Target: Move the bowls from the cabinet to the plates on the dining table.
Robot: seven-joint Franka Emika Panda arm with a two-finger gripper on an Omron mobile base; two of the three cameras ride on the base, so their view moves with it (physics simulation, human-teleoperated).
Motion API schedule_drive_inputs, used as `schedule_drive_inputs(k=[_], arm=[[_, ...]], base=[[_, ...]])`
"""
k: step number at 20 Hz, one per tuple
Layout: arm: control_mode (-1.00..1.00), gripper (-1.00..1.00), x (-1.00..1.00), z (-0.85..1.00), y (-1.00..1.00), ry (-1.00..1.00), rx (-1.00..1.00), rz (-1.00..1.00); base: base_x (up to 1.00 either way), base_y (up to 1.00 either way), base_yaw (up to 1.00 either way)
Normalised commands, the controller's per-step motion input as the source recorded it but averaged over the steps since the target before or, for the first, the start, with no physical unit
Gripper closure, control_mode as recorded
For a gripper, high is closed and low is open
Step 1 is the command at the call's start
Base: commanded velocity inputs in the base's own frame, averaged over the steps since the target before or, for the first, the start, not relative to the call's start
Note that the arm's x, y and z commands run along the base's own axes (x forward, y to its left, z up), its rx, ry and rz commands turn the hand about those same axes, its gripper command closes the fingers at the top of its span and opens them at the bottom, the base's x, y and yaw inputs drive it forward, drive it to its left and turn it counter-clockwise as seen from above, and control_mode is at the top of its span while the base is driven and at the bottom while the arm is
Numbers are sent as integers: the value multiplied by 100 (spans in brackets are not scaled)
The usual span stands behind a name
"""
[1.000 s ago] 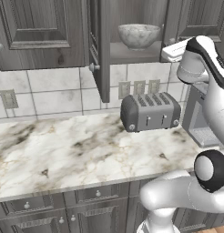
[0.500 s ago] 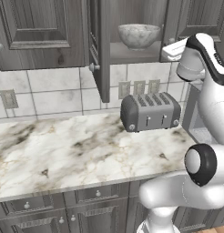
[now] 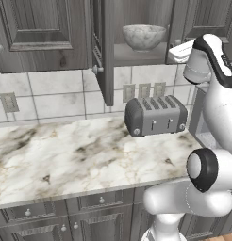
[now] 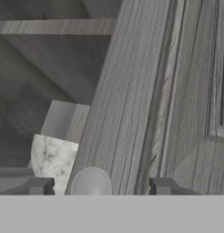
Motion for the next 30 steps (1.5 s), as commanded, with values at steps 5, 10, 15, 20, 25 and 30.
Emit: schedule_drive_inputs(k=[5, 10, 15, 20, 25, 30], arm=[[-100, 100, 0, 0, 5, 0, 0, 0], [-100, 100, 0, 0, 0, 0, 0, 0], [-100, 100, -2, 0, 0, 1, -1, 0], [-100, 100, -6, 0, 0, 2, -2, 0], [-100, 100, -33, 0, -17, 9, -1, 0], [-100, 100, -44, 0, -25, 10, 0, 0]], base=[[0, 0, 0], [0, 0, 0], [0, 0, 0], [0, 0, 0], [0, 0, 0], [0, 0, 0]])
